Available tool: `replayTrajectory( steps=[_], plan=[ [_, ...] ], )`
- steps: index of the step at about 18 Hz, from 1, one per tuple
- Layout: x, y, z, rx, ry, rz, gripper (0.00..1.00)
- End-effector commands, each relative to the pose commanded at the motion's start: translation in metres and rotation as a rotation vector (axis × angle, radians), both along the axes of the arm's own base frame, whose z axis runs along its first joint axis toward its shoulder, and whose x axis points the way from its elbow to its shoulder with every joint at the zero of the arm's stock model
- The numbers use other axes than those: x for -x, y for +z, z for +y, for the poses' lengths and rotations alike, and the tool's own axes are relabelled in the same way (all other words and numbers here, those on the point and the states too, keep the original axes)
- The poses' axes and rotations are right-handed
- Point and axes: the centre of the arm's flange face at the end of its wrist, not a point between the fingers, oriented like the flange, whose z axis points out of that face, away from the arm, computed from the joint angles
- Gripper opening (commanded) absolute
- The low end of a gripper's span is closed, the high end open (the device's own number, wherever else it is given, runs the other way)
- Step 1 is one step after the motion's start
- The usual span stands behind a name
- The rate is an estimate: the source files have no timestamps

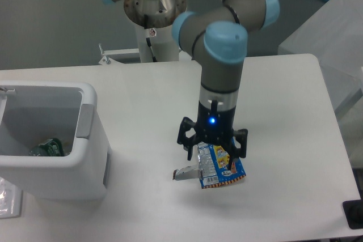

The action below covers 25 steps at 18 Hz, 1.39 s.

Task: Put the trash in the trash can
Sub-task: 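Lower the gripper onto the wrapper edge and pinch it closed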

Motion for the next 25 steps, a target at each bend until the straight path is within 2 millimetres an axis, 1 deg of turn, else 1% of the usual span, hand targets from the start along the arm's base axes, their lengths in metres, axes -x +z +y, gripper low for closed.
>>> replayTrajectory(
  steps=[1, 3, 6, 8, 11, 12, 14, 15, 21, 25],
  plan=[
    [0.001, -0.007, -0.001, 0.015, 0.004, -0.003, 1.0],
    [0.001, -0.027, -0.003, 0.055, 0.017, -0.017, 1.0],
    [0.002, -0.039, -0.003, 0.07, 0.049, -0.037, 1.0],
    [0.006, -0.051, 0.0, 0.078, 0.093, -0.063, 1.0],
    [0.003, -0.067, 0.003, 0.094, 0.108, -0.089, 1.0],
    [0.003, -0.069, 0.003, 0.097, 0.108, -0.09, 1.0],
    [-0.013, -0.073, 0.012, 0.107, 0.084, -0.095, 1.0],
    [-0.018, -0.077, 0.012, 0.114, 0.077, -0.099, 1.0],
    [-0.026, -0.096, 0.009, 0.17, 0.071, -0.094, 1.0],
    [-0.026, -0.098, 0.011, 0.174, 0.069, -0.092, 1.0]
  ],
)
